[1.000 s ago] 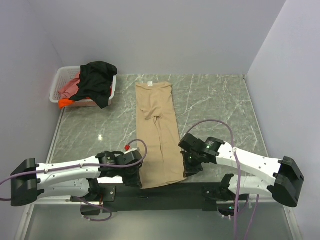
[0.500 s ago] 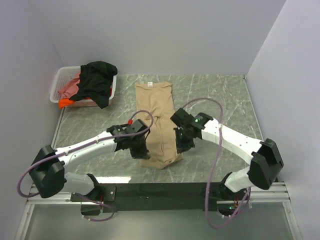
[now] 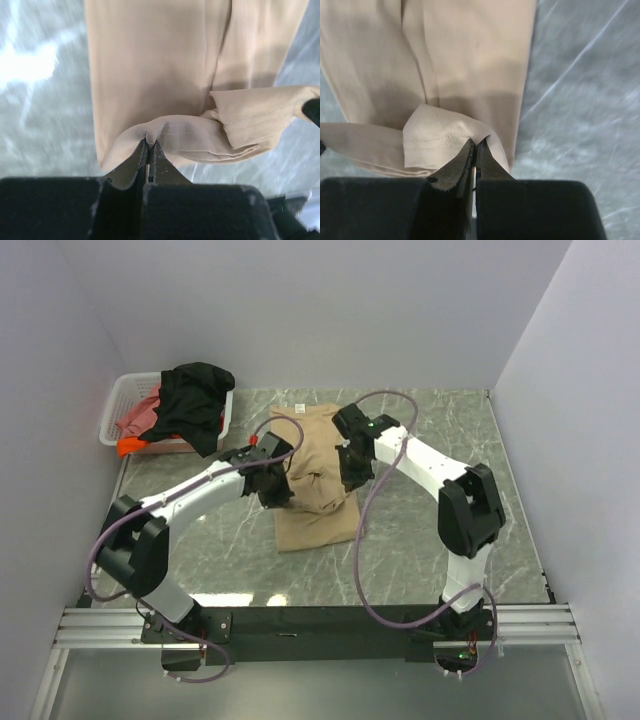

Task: Fold and stack the t-shirts
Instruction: Fold the tshirt

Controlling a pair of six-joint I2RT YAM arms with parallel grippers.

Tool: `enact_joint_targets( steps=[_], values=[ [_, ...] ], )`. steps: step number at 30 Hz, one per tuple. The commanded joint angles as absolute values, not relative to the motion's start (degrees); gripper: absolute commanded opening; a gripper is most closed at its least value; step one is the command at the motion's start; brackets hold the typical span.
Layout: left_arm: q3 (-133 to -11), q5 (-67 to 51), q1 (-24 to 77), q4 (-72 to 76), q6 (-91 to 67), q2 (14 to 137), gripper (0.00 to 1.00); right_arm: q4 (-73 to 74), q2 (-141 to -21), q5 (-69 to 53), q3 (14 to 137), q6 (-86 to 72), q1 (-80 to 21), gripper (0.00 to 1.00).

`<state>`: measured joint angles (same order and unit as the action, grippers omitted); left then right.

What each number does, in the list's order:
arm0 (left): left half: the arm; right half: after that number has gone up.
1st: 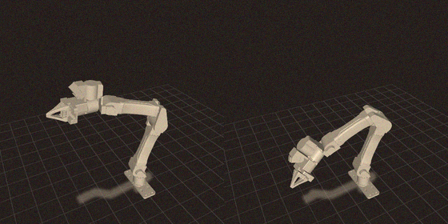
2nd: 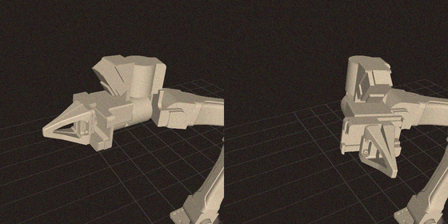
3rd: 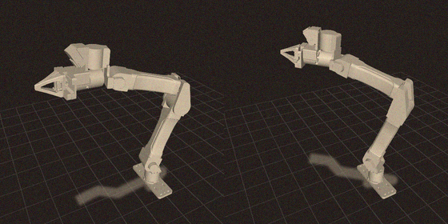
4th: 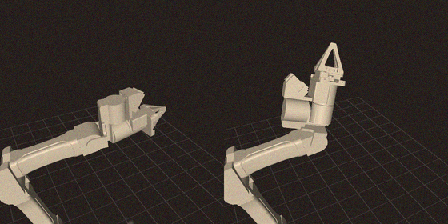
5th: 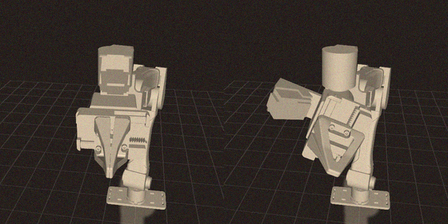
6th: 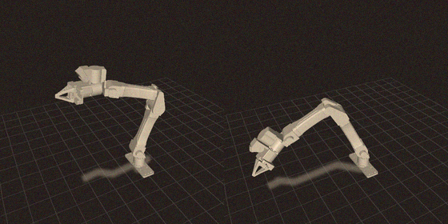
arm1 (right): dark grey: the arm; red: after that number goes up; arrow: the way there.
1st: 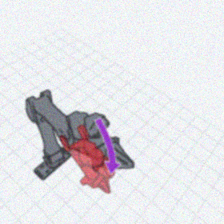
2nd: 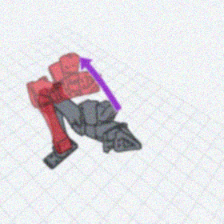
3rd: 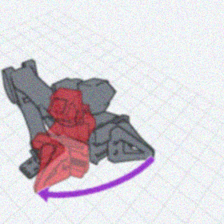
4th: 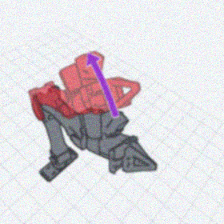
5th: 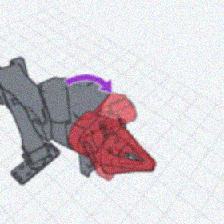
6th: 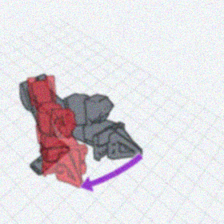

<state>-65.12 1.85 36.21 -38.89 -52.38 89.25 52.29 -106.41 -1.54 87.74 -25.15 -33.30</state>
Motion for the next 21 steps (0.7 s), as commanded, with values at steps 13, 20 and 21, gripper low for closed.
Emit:
enact_joint_targets(
  steps=[13, 20, 21],
  values=[
    [-73.9, 4.6, 25.8, -34.9, -44.0, 99.0, 0.01, 55.2, -121.5, -0.1, 105.8, -20.5, -28.7, 0.00],
    [-76.8, 3.2, 25.0, -33.6, -41.6, 103.1, 0.01, 55.3, -123.3, -0.2, 107.0, -20.4, -28.1, 0.00],
    [-77.2, 3.3, 24.9, -33.6, -41.5, 103.6, 0.01, 55.5, -123.7, -0.1, 107.7, -20.4, -28.0, 0.00]
  ],
)
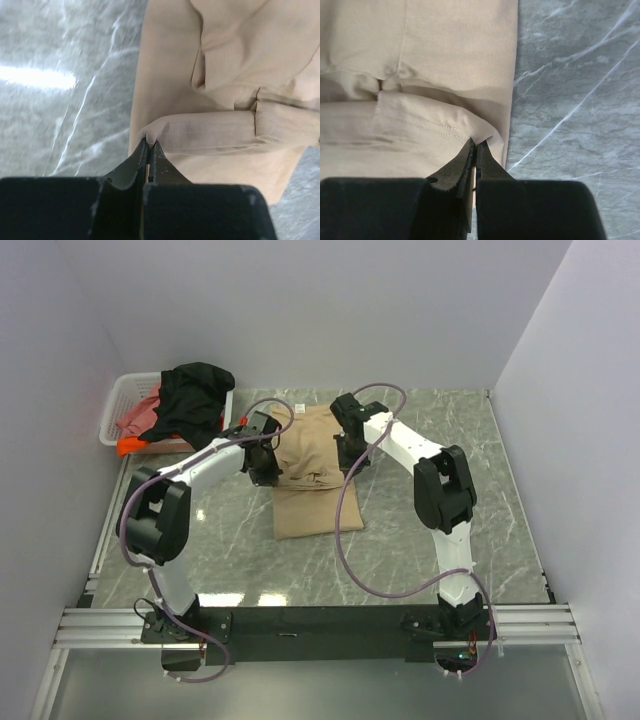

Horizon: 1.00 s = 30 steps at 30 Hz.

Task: Fold and stack the t-shirts
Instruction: Fold the tshirt

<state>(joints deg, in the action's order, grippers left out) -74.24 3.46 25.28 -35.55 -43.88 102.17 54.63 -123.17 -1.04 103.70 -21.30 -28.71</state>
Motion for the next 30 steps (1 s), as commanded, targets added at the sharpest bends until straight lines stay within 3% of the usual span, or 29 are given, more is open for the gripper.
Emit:
enact_joint_targets(
  steps=[1, 4, 5, 6, 7, 8, 10, 11, 12, 14, 20, 30],
  values=[
    [-77.9, 3.3, 24.8, -33.6, -41.0, 104.4, 0.00, 55.6, -123.9, -0.1, 108.0, -20.4, -27.9, 0.00],
    [-79.4, 3.9, 24.5, -34.7, -40.3, 105.9, 0.02, 56.4, -124.6, -0.1, 109.7, -20.4, -27.4, 0.00],
    [-79.6, 4.6, 24.4, -35.4, -40.2, 105.9, 0.07, 56.8, -124.8, -0.2, 110.3, -20.4, -27.3, 0.00],
    [-79.8, 5.1, 24.4, -35.8, -40.1, 105.7, 0.23, 57.4, -124.6, -0.1, 111.4, -20.4, -27.2, 0.04],
    [-79.9, 5.7, 24.4, -36.1, -40.3, 105.4, 0.32, 57.7, -124.5, -0.2, 112.1, -20.3, -27.2, 0.22],
    [-79.8, 7.3, 24.4, -36.6, -40.5, 104.8, 0.52, 58.1, -124.2, 1.0, 113.0, -20.2, -27.2, 0.28],
    [-79.8, 8.7, 24.4, -36.8, -40.8, 102.8, 0.67, 58.6, -122.5, 2.0, 113.4, -20.0, -27.2, 0.38],
    [-79.9, 9.1, 24.5, -37.0, -40.9, 102.1, 0.81, 58.7, -121.7, 2.6, 113.5, -20.0, -27.2, 0.41],
    [-80.1, 10.1, 24.8, -37.0, -41.0, 100.6, 0.85, 59.1, -120.2, 3.0, 113.4, -19.8, -27.2, 0.47],
    [-80.1, 11.0, 25.5, -36.7, -41.3, 98.8, 0.91, 58.9, -118.4, 3.3, 111.9, -19.7, -27.4, 0.51],
    [-76.3, 9.0, 34.1, -29.1, -42.4, 92.7, 0.96, 53.1, -111.8, -5.7, 102.9, -20.5, -27.7, 0.51],
    [-65.8, -1.3, 41.7, -15.0, -43.4, 96.3, 0.94, 46.3, -117.7, -17.7, 101.1, -23.0, -27.7, 0.49]
  ],
)
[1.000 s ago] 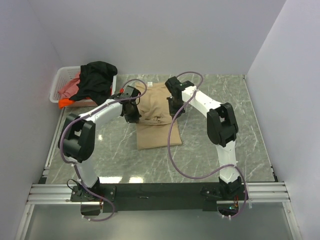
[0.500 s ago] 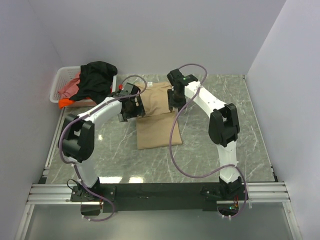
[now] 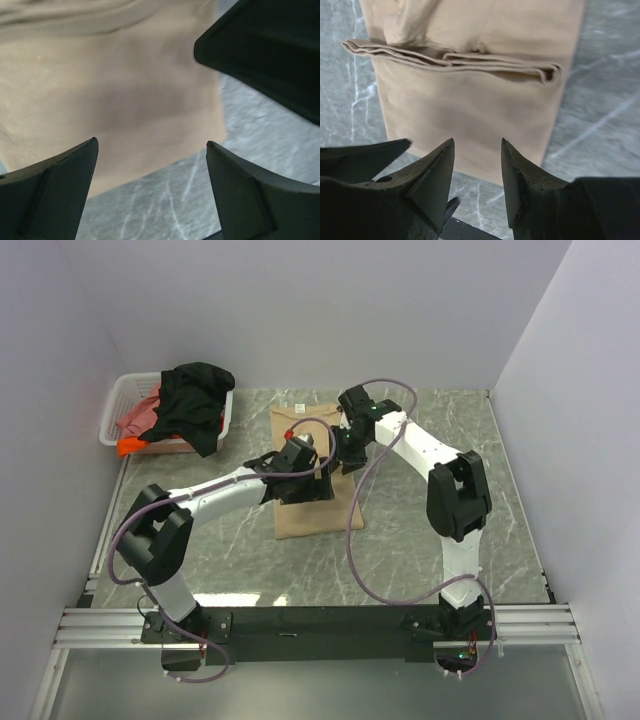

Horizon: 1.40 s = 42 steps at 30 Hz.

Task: Fold and stack the t-shirts
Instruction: Fold the tshirt

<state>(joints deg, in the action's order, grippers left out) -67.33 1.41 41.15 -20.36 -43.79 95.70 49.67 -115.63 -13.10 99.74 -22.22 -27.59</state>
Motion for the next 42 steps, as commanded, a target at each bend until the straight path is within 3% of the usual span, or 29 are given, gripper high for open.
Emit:
enact_joint_targets(
  steps=[1, 14, 27, 42],
  values=[
    [-65.4, -1.6, 42.2, -14.2, -43.2, 96.3, 0.94, 46.5, -118.6, -18.2, 101.9, -22.9, -27.7, 0.49],
    [-60.7, -2.2, 51.8, -10.7, -40.6, 104.3, 0.95, 47.1, -131.0, -17.3, 110.4, -24.9, -27.5, 0.49],
    [-52.9, -2.5, 57.2, -9.8, -42.9, 102.8, 0.95, 45.0, -131.7, -10.9, 109.0, -29.2, -26.9, 0.49],
    [-45.8, -2.5, 63.6, -12.0, -47.8, 98.9, 0.95, 35.2, -116.5, -11.1, 79.5, -30.2, -29.1, 0.49]
  ],
)
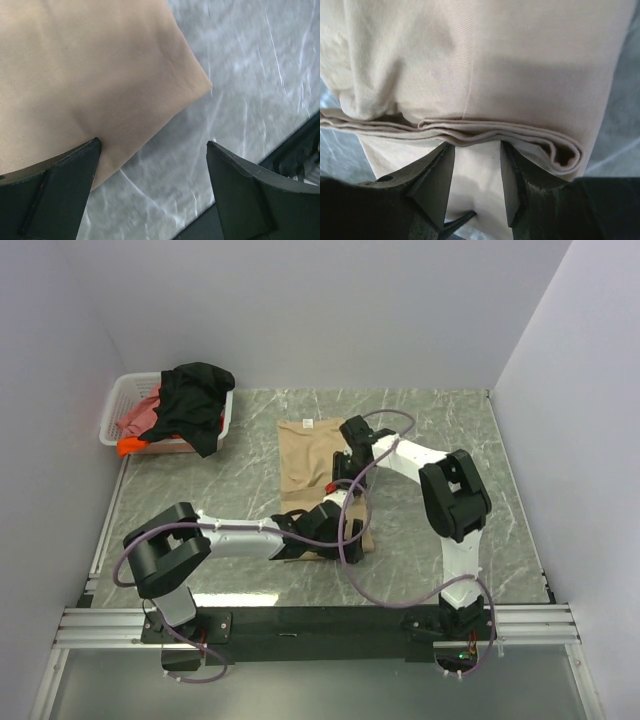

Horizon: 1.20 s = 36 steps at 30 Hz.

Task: Fold and stack the t-shirts
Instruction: Fold the tshirt

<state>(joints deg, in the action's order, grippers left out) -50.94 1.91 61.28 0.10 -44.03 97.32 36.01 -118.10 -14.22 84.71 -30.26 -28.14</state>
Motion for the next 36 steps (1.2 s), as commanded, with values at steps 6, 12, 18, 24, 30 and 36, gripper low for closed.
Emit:
enact_joint_targets(
  steps=[6, 12, 18, 24, 30, 36],
  values=[
    [-45.0, -0.6, 66.6, -14.5, -49.9, 94.5, 0.95, 33.8, -112.2, -11.2, 73.9, -30.9, -31.3, 0.49],
    [-57.1, 8.1, 66.5, -25.6, -46.9, 89.4, 0.99, 38.9, -107.6, -8.7, 79.6, -28.7, -31.7, 0.51],
    [-62.0, 11.8, 65.3, -30.0, -47.6, 83.6, 0.99, 44.6, -97.0, -3.2, 77.3, -29.4, -31.7, 0.53],
    [-48.8, 8.4, 58.2, -29.2, -52.6, 75.7, 0.99, 42.2, -83.7, -3.7, 60.8, -35.8, -32.8, 0.53],
    [-40.0, 4.8, 50.8, -28.0, -53.8, 68.9, 0.99, 40.3, -77.5, -2.9, 48.5, -43.1, -38.5, 0.52],
    [-38.5, 3.9, 48.2, -28.7, -52.9, 67.9, 0.99, 38.4, -77.5, -1.7, 45.3, -47.3, -41.8, 0.52]
  ],
)
